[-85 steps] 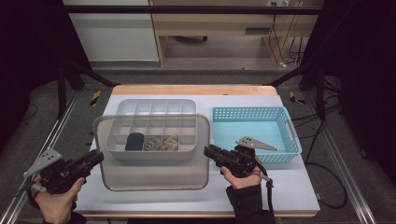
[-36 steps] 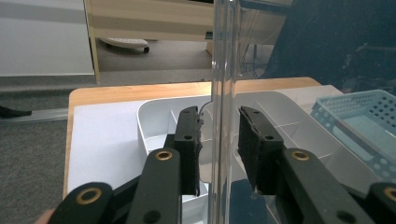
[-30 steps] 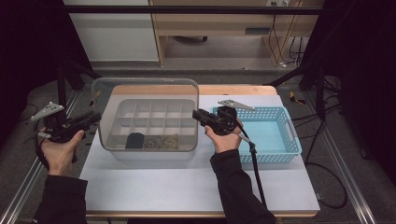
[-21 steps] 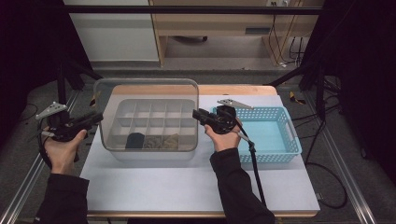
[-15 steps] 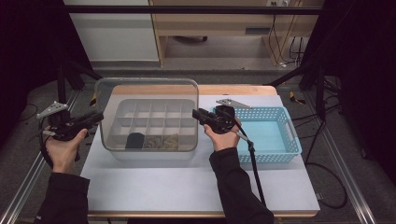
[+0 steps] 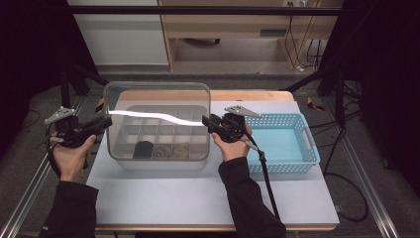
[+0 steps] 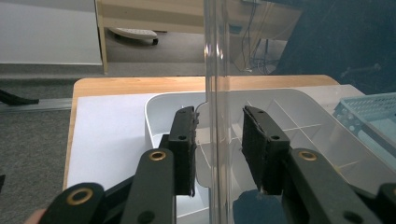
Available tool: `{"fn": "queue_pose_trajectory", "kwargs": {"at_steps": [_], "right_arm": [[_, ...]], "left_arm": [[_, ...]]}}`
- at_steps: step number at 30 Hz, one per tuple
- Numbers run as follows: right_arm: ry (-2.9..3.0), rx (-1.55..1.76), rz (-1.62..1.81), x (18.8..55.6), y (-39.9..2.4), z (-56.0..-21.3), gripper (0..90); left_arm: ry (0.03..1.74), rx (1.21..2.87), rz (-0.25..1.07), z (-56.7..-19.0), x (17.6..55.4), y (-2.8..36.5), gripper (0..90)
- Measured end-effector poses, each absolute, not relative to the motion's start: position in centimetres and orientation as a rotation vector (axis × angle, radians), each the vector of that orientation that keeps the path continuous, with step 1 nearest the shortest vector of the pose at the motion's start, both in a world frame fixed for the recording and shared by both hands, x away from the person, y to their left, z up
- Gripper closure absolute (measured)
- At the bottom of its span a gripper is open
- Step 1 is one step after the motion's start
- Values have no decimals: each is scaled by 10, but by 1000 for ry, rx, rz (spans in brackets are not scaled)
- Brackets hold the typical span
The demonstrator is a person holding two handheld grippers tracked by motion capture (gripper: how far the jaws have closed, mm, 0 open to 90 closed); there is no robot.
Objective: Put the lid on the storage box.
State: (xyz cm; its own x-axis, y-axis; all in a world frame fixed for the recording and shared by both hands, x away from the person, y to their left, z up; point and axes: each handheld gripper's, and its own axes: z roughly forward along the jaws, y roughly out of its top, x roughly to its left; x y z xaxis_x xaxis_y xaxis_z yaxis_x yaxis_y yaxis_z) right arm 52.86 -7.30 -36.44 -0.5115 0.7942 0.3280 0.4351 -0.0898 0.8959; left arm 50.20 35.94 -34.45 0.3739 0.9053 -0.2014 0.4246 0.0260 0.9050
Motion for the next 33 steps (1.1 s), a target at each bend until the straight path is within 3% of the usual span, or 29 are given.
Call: {"fn": "queue_pose_trajectory", "kwargs": {"at_steps": [33], "right_arm": [[1879,1305,1576,545,-63,-382,572]], "left_arm": [[1279,1580,544,-366,527,358,583]]}}
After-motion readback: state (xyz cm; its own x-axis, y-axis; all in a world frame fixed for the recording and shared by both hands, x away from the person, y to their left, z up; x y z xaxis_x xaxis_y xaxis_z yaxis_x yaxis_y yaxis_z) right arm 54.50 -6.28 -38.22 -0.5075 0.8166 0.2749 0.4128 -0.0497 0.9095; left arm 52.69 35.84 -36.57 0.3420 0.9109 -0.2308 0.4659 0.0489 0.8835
